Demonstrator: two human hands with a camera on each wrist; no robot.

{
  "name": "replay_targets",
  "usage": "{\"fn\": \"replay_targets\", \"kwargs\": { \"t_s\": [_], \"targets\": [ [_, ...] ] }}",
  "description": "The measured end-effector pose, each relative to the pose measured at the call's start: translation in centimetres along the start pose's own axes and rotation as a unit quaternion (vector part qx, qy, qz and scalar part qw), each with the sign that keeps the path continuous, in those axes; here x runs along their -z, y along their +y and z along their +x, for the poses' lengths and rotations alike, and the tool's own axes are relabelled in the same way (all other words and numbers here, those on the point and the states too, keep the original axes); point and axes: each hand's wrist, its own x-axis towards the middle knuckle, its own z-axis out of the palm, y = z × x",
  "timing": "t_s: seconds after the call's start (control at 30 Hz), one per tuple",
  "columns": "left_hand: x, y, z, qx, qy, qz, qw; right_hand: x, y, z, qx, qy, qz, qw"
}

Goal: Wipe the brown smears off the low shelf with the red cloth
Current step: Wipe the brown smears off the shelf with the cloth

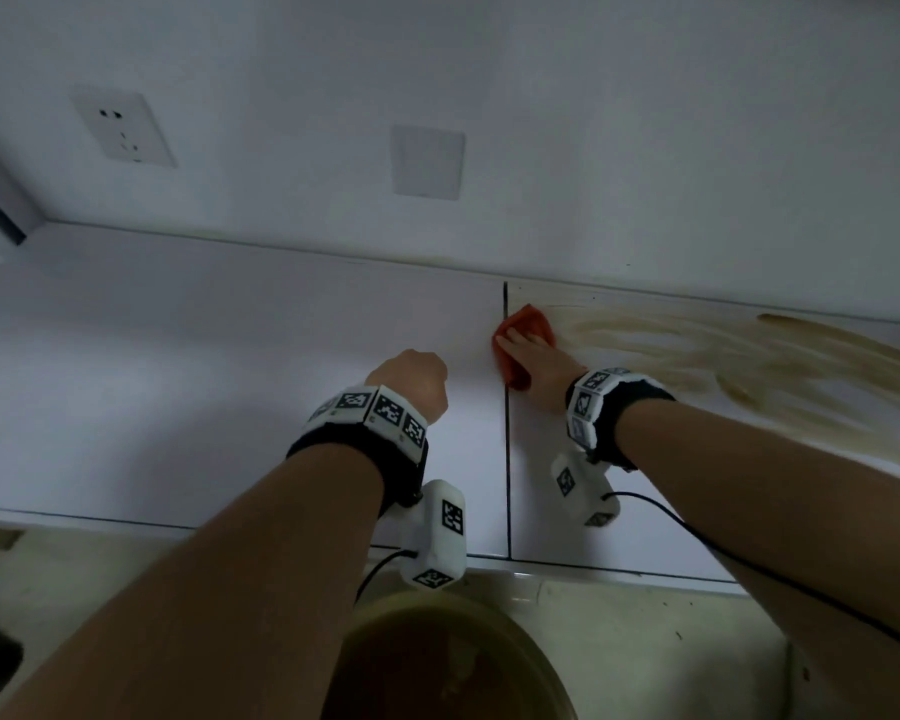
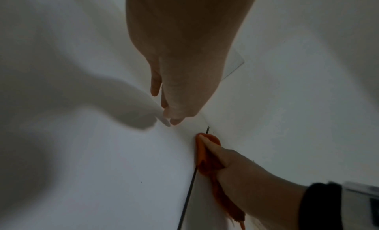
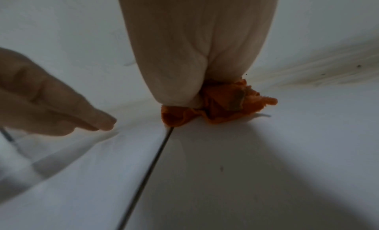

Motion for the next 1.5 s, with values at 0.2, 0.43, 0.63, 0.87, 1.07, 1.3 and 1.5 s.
{"fn": "replay_targets", "kwargs": {
  "t_s": [0.2, 0.43, 0.63, 0.87, 1.07, 1.3, 1.5],
  "targets": [
    [0.0, -0.1, 0.4, -0.016, 0.006, -0.006, 1.000, -1.2, 2.2, -3.1, -0.070, 0.005, 0.019, 0.997],
    [0.0, -0.1, 0.1, -0.020, 0.007, 0.001, 1.000, -2.0, -2.1, -3.8, 0.012, 0.002, 0.020, 1.000],
    [-0.2, -0.3, 0.1, -0.010, 0.003, 0.005, 1.000, 0.5, -0.8, 1.0, -0.008, -0.006, -0.007, 1.000],
    [0.3, -0.9, 1.1, -0.016, 0.008, 0.017, 1.000, 0.0, 1.3, 0.1, -0.051, 0.008, 0.005, 0.999],
    [0.4, -0.9, 1.1, -0.023, 0.016, 0.015, 0.999, -1.7, -1.4, -2.6, -0.005, -0.001, 0.007, 1.000],
    [0.2, -0.8, 1.1, -0.014, -0.001, 0.000, 1.000, 0.6, -2.7, 1.8, 0.009, 0.002, -0.017, 1.000],
    [1.2, -0.9, 2.3, -0.005, -0.002, 0.015, 1.000, 2.2, 0.4, 3.3, -0.032, 0.008, -0.016, 0.999]
  ]
}}
